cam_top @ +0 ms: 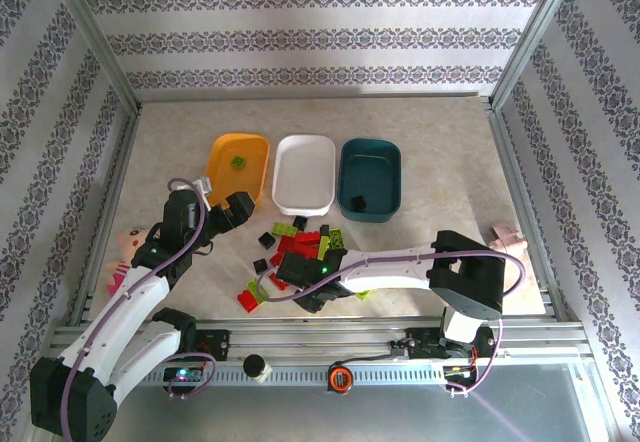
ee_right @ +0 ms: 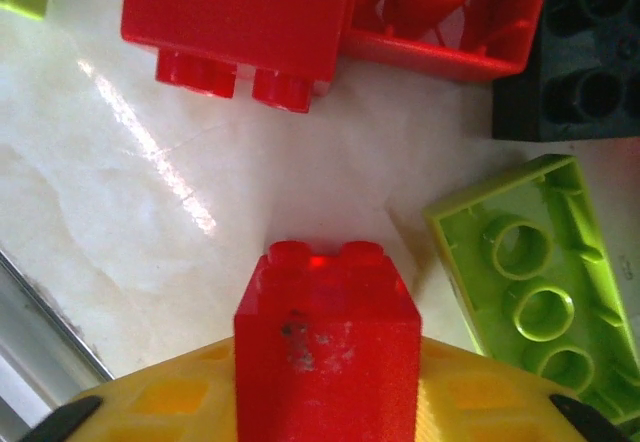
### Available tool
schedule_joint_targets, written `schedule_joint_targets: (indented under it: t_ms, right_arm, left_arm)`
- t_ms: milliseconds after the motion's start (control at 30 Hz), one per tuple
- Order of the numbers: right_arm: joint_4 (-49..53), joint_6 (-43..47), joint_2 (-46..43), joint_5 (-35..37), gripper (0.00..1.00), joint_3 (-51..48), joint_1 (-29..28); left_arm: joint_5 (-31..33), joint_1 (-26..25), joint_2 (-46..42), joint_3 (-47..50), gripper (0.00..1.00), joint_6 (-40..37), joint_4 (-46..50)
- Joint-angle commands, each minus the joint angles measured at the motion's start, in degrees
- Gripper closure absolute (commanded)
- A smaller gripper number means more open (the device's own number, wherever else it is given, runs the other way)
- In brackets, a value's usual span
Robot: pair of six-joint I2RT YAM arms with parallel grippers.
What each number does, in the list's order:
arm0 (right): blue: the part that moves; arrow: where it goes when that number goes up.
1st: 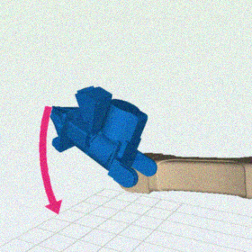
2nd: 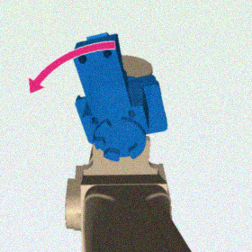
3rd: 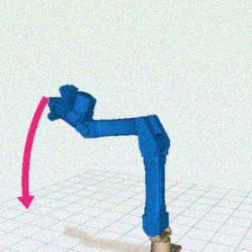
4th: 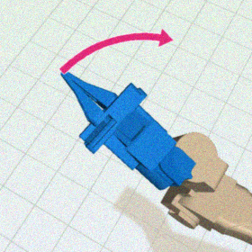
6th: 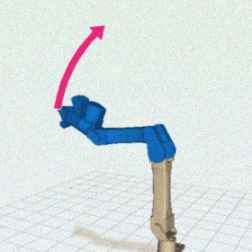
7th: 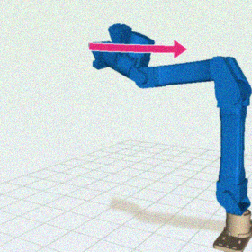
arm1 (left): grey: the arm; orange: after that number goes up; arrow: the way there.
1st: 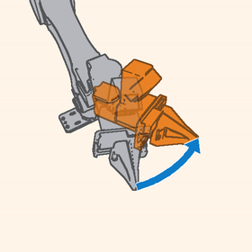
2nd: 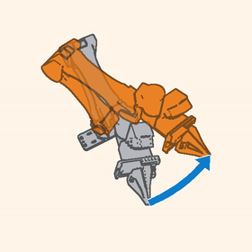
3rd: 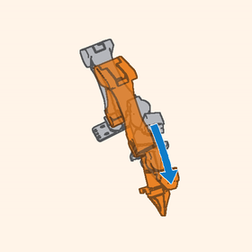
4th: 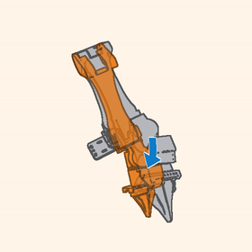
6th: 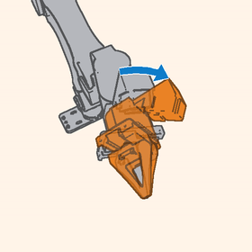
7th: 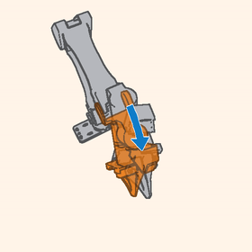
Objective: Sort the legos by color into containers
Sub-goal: Pick up the lego from the bottom-center of the table, then place the lego in the container.
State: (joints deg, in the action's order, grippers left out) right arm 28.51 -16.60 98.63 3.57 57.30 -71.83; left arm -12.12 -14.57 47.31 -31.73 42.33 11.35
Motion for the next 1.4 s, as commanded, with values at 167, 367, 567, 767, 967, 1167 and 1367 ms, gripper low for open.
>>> schedule_joint_targets:
  t_ms: [167,367,567,767,967,1167,1367]
  right_arm:
    - [-3.81,-0.19,-14.43,-5.57,0.76,-2.81,6.85]
    - [-8.93,0.77,-12.19,-7.31,0.77,6.66,21.30]
    - [-6.84,1.13,8.67,-3.12,0.77,25.96,30.59]
    - [-1.41,0.15,23.50,0.91,0.76,43.25,33.54]
    - [2.45,-0.01,29.11,1.96,0.46,51.68,33.84]
    - [-0.47,-0.66,17.57,1.61,0.33,42.95,33.96]
    - [-6.03,-5.76,-5.41,0.59,0.33,15.73,32.16]
  left_arm:
    - [-2.53,-0.11,-1.22,0.95,0.00,0.21,-2.88]
    - [-4.70,-0.07,-0.93,2.66,0.01,0.75,-6.34]
    - [-5.42,-0.11,-0.78,2.08,0.02,-0.77,-2.58]
    - [-5.39,-0.07,-3.93,3.10,0.00,-0.39,-0.75]
    - [-5.81,0.00,-5.60,3.17,0.00,-0.54,0.41]
    - [-6.47,0.01,-6.37,3.07,0.00,-0.38,-0.06]
    - [-6.80,0.05,-8.39,4.48,0.00,0.80,-1.70]
